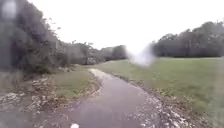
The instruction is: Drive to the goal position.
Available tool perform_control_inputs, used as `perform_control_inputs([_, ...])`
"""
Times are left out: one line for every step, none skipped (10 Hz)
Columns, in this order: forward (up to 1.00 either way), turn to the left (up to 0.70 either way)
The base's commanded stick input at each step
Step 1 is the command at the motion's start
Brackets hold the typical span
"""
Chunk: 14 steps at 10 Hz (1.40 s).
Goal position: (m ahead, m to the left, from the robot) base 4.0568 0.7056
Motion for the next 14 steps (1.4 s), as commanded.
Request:
perform_control_inputs([0.50,0.00])
perform_control_inputs([0.50,0.00])
perform_control_inputs([0.50,-0.08])
perform_control_inputs([0.50,-0.41])
perform_control_inputs([0.50,-0.50])
perform_control_inputs([0.50,0.00])
perform_control_inputs([0.50,0.00])
perform_control_inputs([0.50,0.00])
perform_control_inputs([0.50,0.00])
perform_control_inputs([0.50,0.00])
perform_control_inputs([0.50,0.00])
perform_control_inputs([0.50,0.00])
perform_control_inputs([0.50,0.00])
perform_control_inputs([0.50,0.00])
